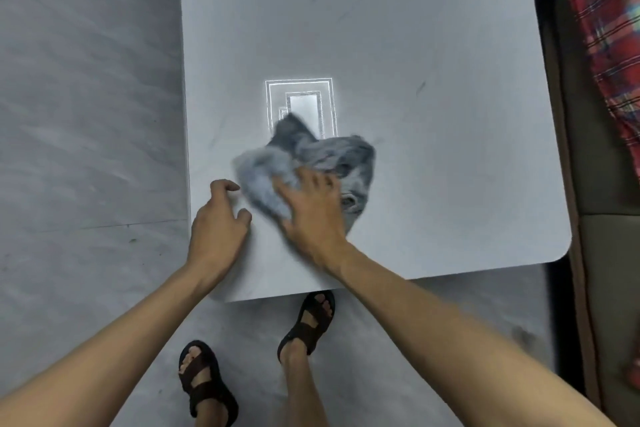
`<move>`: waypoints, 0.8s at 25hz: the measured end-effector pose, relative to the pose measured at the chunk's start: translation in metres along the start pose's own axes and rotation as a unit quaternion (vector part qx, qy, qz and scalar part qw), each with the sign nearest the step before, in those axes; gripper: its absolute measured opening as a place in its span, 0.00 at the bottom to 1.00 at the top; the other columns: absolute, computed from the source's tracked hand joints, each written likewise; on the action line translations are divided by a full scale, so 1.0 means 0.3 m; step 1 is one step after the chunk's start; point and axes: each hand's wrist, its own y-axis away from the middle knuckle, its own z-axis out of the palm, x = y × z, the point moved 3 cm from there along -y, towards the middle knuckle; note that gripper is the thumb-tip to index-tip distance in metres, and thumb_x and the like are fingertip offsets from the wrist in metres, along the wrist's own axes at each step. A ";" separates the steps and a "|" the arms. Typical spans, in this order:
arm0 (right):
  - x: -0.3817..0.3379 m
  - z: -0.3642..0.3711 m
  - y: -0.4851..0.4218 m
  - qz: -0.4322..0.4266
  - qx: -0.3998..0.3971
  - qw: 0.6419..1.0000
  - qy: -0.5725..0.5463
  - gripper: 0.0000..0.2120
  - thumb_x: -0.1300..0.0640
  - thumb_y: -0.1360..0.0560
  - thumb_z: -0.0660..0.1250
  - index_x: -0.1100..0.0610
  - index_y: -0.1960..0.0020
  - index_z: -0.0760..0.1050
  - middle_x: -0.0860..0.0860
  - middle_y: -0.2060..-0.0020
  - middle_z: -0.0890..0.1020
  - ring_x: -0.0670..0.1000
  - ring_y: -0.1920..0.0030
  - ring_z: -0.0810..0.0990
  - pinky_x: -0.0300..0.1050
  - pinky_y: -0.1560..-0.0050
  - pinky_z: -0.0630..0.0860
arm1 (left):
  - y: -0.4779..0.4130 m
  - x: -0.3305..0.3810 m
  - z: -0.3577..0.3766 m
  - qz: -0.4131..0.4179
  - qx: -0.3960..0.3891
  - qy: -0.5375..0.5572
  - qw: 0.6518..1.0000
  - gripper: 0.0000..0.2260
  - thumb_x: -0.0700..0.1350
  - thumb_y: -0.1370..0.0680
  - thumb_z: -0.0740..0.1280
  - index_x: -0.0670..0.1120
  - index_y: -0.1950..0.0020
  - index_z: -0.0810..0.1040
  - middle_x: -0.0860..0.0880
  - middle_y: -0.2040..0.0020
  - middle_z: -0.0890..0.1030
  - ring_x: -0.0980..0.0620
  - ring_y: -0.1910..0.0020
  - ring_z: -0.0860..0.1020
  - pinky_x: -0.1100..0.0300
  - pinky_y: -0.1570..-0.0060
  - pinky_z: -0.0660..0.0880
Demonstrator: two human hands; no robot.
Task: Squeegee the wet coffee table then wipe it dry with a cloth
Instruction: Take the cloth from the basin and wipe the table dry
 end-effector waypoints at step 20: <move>0.225 -0.053 0.207 0.446 0.088 0.891 0.014 0.28 0.46 0.28 0.67 0.51 0.31 0.68 0.62 0.36 0.68 0.62 0.38 0.66 0.60 0.40 0.61 | 0.034 0.022 0.052 0.024 -0.085 -0.026 0.996 0.13 0.38 0.29 0.62 0.52 0.50 0.65 0.51 0.48 0.77 0.52 0.59 0.76 0.61 0.67 0.65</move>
